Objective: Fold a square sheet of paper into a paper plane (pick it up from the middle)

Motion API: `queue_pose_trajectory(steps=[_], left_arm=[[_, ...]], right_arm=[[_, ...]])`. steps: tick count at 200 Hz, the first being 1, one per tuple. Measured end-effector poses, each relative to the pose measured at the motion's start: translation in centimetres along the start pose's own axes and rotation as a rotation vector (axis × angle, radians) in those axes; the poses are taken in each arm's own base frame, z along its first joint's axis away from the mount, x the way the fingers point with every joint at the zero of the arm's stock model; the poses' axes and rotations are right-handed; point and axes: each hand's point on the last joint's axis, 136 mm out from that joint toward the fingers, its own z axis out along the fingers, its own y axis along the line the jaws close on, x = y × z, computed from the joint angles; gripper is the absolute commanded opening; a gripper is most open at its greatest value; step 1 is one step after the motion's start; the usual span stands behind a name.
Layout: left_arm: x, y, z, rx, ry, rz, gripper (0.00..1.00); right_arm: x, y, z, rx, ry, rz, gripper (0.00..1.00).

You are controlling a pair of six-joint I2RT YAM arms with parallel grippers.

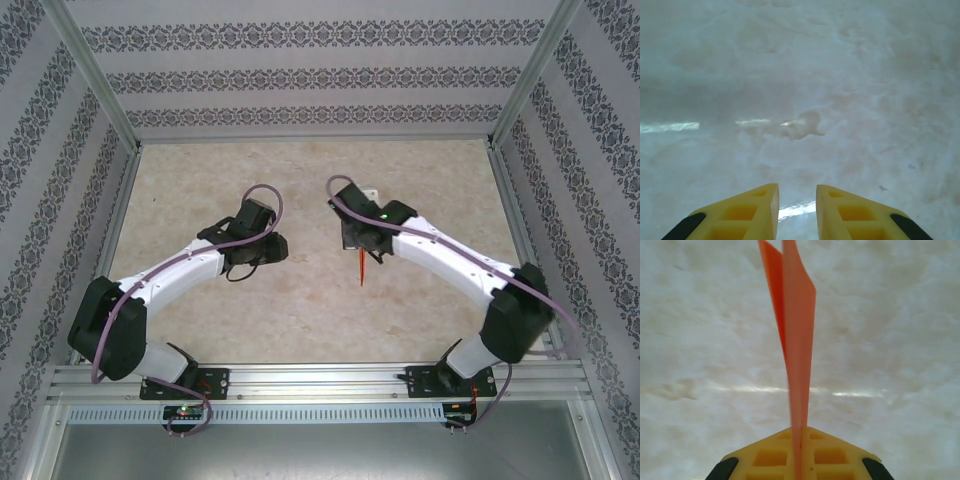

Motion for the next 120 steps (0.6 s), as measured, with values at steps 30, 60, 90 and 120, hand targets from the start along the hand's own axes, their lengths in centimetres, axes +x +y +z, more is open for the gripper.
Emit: queue_pose_trajectory(steps=[30,60,90,120], left_arm=[[0.3,3.8,-0.3,-0.105,-0.024,-0.104,0.31],[0.2,8.1,-1.5,-0.181,-0.072,-0.245,0.33],[0.9,11.6,-2.7,-0.235,-0.112,-0.360,0.41],[1.0,12.3,-3.3,-0.242,-0.129,-0.385,0.42]], right_arm=[[2.9,1.3,3.0,0.186,0.134,-0.194,0.04],[5.4,4.9,6.0,0.256,0.225,-0.337,0.07],[7.2,8.9,7.7,0.229,0.265,-0.387,0.11],[8.3,12.0,8.2,0.143,0.292,-0.376,0.34]])
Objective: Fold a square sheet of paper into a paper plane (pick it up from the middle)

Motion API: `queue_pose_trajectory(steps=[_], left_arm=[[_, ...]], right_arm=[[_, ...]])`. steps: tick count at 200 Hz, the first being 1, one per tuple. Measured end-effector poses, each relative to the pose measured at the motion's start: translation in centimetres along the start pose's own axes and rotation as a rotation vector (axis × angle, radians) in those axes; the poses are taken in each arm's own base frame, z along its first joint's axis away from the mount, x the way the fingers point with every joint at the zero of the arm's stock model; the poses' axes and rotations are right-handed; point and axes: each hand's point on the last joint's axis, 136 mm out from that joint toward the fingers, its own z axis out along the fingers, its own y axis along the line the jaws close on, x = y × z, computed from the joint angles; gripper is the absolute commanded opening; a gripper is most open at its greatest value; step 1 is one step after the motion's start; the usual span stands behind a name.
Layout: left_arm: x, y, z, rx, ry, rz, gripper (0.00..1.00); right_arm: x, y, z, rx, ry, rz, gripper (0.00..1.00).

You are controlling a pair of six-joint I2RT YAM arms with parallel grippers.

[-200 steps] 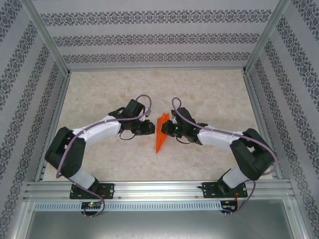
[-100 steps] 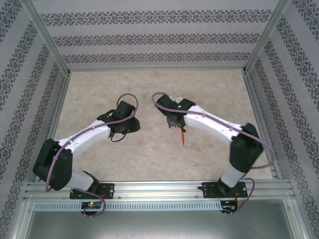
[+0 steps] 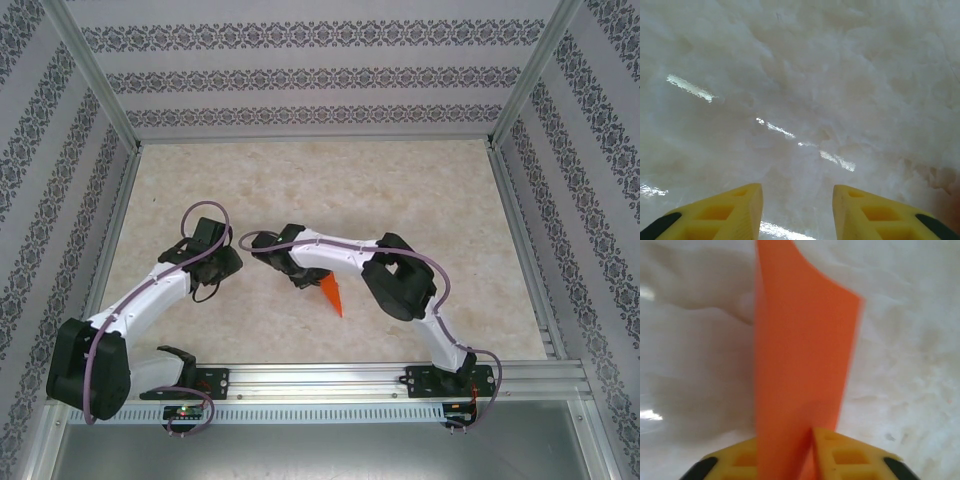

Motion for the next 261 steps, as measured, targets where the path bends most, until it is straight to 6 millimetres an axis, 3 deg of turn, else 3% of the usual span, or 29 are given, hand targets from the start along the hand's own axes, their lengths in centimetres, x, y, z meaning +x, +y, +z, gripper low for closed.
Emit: queue_pose_trajectory(steps=[23,37,46,61,83,96,112,127,152,171,199,261], left_arm=[[0.1,-0.1,0.0,0.004,0.005,0.002,0.44],[0.3,-0.3,0.0,0.017,0.019,0.010,0.45],[0.5,-0.5,0.0,0.027,0.032,0.017,0.45],[1.0,-1.0,0.1,0.054,0.061,0.035,0.46],[1.7,-2.3,0.6,0.107,0.117,0.064,0.48],[2.1,-3.0,0.8,0.137,0.143,0.073,0.48],[2.6,-3.8,1.1,0.167,0.179,0.089,0.48],[3.2,-4.7,1.3,0.191,0.210,0.109,0.48],[4.9,-6.7,1.7,0.234,0.271,0.161,0.48],[6.3,-8.1,2.0,0.255,0.312,0.201,0.48],[8.1,-9.2,2.1,0.277,0.346,0.249,0.48],[8.6,-9.5,1.9,0.289,0.348,0.242,0.49]], right_arm=[[-0.3,2.1,-0.2,-0.118,-0.005,0.031,0.53],[-0.1,2.6,-0.6,-0.185,-0.026,0.048,0.55],[0.3,2.5,-1.3,-0.234,-0.047,0.065,0.62],[0.7,1.7,-3.6,-0.347,-0.108,0.126,0.71],[0.2,-0.8,-8.0,-0.546,-0.250,0.254,0.75],[-0.2,-2.7,-9.6,-0.643,-0.330,0.333,0.69],[-0.1,-4.7,-9.6,-0.730,-0.379,0.426,0.48],[0.8,-5.5,-7.8,-0.785,-0.368,0.491,0.28],[3.7,-5.0,-3.8,-0.839,-0.269,0.533,0.11],[5.1,-4.4,-2.9,-0.873,-0.219,0.532,0.08],[4.5,-3.9,-3.6,-0.935,-0.247,0.521,0.08],[4.3,-3.6,-3.4,-0.939,-0.274,0.481,0.08]])
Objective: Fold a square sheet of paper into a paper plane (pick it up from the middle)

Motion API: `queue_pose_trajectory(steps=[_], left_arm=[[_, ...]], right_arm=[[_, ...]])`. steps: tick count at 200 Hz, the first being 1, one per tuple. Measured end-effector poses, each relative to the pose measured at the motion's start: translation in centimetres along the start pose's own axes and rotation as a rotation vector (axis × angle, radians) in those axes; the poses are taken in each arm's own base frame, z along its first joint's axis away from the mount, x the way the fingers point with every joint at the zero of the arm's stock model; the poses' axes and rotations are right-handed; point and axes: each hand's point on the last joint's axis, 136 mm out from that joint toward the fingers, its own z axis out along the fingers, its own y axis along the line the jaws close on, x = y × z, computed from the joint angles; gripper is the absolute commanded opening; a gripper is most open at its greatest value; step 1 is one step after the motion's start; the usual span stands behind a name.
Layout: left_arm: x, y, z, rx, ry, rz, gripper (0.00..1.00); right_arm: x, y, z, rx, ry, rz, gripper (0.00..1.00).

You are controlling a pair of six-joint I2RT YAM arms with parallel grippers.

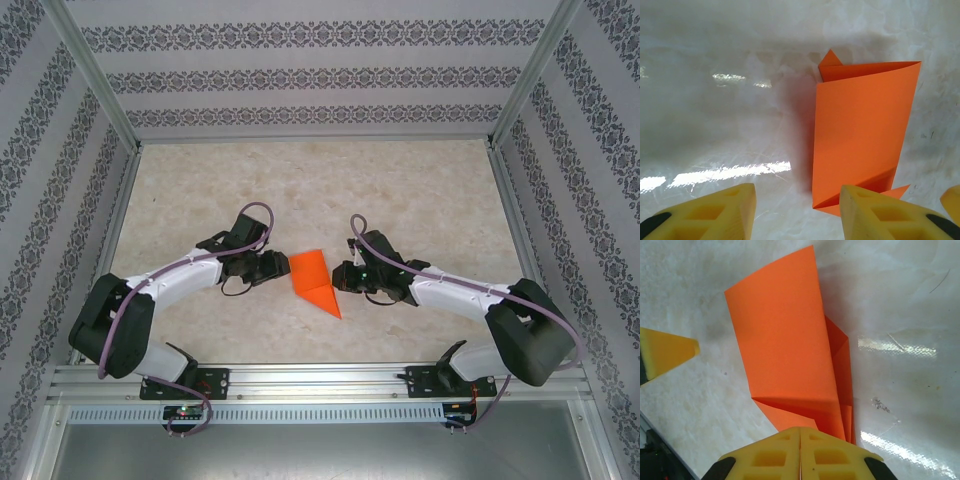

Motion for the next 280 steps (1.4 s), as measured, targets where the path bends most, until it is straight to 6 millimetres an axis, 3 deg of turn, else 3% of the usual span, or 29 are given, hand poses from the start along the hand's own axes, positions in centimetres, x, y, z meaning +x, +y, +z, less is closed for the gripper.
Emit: queue_pose_trajectory(steps=[96,144,183,217,255,280], left_arm=[[0.4,0.8,-0.9,0.021,-0.062,-0.047,0.52],[0.2,0.8,-0.8,0.059,-0.107,-0.033,0.53],[0.2,0.7,-1.1,0.111,-0.157,-0.025,0.58],[-0.5,-0.2,-1.2,0.152,-0.187,-0.016,0.59],[-0.8,-0.7,0.0,0.170,-0.157,-0.014,0.59],[-0.6,-1.1,0.9,0.178,-0.121,-0.014,0.60]], right_arm=[[-0.4,-0.7,0.4,0.016,-0.009,-0.107,0.16],[-0.5,-1.1,-2.7,0.010,-0.140,-0.142,0.24],[-0.6,-1.0,-3.7,-0.012,-0.185,-0.153,0.18],[-0.1,-0.3,-2.4,-0.068,-0.144,-0.136,0.12],[1.2,-1.2,0.9,-0.078,-0.042,-0.060,0.03],[1.8,-0.7,2.8,-0.094,0.014,-0.036,0.04]])
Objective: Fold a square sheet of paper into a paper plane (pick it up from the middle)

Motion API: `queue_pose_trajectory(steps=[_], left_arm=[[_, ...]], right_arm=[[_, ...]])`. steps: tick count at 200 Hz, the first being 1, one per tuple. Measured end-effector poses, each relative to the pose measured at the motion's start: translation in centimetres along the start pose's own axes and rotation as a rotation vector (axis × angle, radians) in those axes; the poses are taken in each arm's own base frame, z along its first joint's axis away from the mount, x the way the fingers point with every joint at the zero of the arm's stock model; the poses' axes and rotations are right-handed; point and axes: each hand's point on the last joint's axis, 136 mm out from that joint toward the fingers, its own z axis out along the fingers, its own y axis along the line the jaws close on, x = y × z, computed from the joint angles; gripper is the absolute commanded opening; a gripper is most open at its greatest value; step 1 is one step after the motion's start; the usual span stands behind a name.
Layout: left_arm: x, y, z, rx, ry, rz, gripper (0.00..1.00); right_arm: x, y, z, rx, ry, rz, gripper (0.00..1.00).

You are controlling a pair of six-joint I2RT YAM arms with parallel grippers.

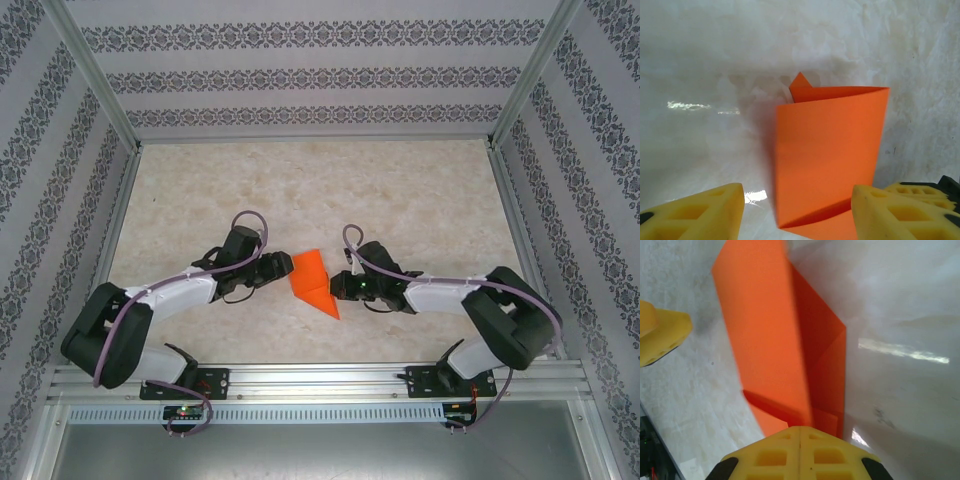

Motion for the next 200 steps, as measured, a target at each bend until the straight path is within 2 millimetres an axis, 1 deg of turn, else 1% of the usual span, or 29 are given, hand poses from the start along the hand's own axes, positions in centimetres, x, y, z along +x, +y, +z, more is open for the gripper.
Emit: queue_pose_trajectory(steps=[15,37,52,62,70,85,97,116,132,145,162,200], left_arm=[[0.2,-0.4,0.3,0.015,0.018,0.003,0.60],[0.2,-0.8,0.7,0.033,0.030,0.006,0.60],[0.3,-0.6,1.1,0.028,0.042,0.002,0.60],[0.4,-0.5,1.3,0.027,0.051,0.000,0.60],[0.5,-0.5,1.4,0.027,0.055,-0.001,0.60],[0.4,-0.6,1.3,0.029,0.054,0.000,0.61],[0.3,-0.7,1.3,0.031,0.051,0.002,0.61],[0.2,-0.7,1.1,0.024,0.043,0.005,0.61],[0.1,-0.6,1.1,0.019,0.039,0.005,0.61],[0.2,-0.6,1.1,0.017,0.039,0.005,0.61],[0.2,-0.5,1.1,0.017,0.041,0.005,0.62],[0.2,-0.6,1.0,0.019,0.044,0.007,0.62]], right_arm=[[-0.1,0.5,0.5,-0.010,0.007,-0.004,0.03],[-0.9,1.2,0.7,-0.020,-0.005,-0.010,0.05],[-1.2,1.2,0.4,-0.010,-0.017,-0.009,0.07],[-1.3,1.0,0.0,0.010,-0.025,-0.007,0.08],[-1.4,1.2,-0.5,0.013,-0.034,-0.011,0.08],[-1.9,2.4,-1.5,-0.017,-0.056,-0.031,0.07],[-2.1,3.4,-1.8,-0.049,-0.054,-0.047,0.06],[-1.9,5.2,-1.4,-0.083,-0.024,-0.075,0.05],[-1.6,5.7,-0.7,-0.088,0.000,-0.086,0.04],[-1.2,5.2,-0.1,-0.075,0.021,-0.078,0.04],[-0.6,3.8,0.6,-0.041,0.047,-0.057,0.03],[1.1,1.3,1.2,0.000,0.080,-0.023,0.03]])
